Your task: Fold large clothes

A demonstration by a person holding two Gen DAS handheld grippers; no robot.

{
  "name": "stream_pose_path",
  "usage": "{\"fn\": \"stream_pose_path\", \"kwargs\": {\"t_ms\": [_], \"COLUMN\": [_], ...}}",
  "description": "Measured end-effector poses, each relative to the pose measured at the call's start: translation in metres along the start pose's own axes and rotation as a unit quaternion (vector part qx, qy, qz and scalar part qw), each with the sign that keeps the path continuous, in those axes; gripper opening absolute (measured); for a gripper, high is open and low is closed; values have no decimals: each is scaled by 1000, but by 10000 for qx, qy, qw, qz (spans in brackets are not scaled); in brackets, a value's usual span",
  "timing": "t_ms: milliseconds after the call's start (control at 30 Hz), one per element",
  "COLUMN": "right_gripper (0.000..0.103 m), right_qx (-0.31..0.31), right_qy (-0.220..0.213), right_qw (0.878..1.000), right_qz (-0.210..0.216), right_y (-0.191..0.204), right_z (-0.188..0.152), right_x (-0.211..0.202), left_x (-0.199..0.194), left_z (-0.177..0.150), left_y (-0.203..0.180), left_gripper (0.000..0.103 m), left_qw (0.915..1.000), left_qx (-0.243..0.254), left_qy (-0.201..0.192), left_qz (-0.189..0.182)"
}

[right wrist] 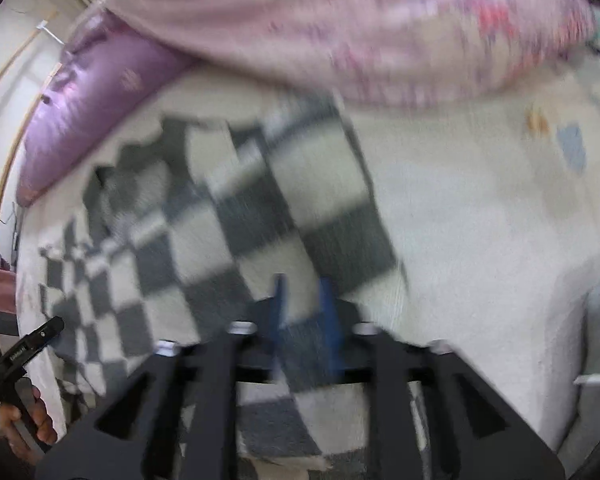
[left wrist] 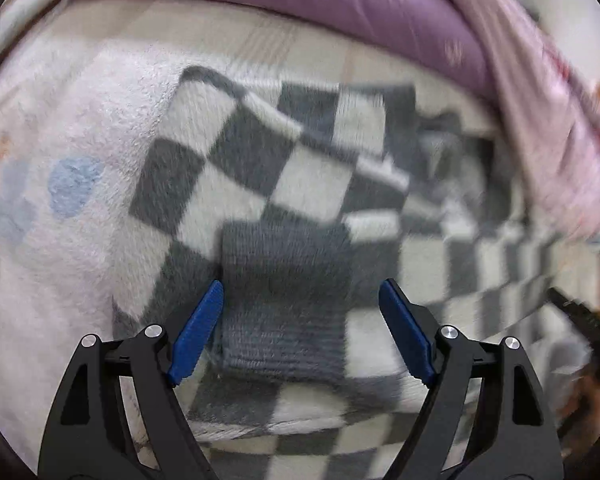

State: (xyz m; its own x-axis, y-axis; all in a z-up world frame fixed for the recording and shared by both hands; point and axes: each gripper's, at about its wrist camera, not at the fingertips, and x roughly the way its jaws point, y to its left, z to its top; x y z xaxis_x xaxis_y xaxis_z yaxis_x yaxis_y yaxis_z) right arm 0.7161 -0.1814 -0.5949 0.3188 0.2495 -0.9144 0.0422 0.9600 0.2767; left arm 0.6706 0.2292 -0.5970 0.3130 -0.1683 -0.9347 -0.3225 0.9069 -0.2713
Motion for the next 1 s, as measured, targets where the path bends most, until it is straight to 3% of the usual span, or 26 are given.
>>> {"fn": "stream_pose_path", "kwargs": {"t_ms": [100,300,500,600,767,833,900,1000], "right_gripper": [56,56,57,57,56,43,28,20], "right_qx": [-86,249,344,466,536,548,501,202], "right_qy": [-288,-265,-180,-66,208,297,378,281], "right_qw": [9995,9991,9991,9987,9980,9980,9980,9994], "right_qz": [-103,-227,-174,-191,-248,-109,69,2], "right_y": [3,-10,-22,-27,-34,-38,-38,-26], "right_z": [24,61,81,91,93,91,89,85], "right_x": [-5,16,29,45,69,76,79,72], "left_x": [-10,1,25,30,60,61,61,48], "left_z": [20,69,104,116,127,126,123,117], "left_y": [16,30,48,55,68,61,52,39], "left_gripper": [81,81,81,83,82,70,31,23], "left_qw": [9994,9974,9935,9936,9937,9938,9961,9928], "left_qx": [-317,-188,-197,-235,-353,-38,87,422], "left_qy": [-143,-271,-211,-269,58,-45,-14,-241], "left_qz": [-74,647,1098,1072,1066,1110,882,1098]}}
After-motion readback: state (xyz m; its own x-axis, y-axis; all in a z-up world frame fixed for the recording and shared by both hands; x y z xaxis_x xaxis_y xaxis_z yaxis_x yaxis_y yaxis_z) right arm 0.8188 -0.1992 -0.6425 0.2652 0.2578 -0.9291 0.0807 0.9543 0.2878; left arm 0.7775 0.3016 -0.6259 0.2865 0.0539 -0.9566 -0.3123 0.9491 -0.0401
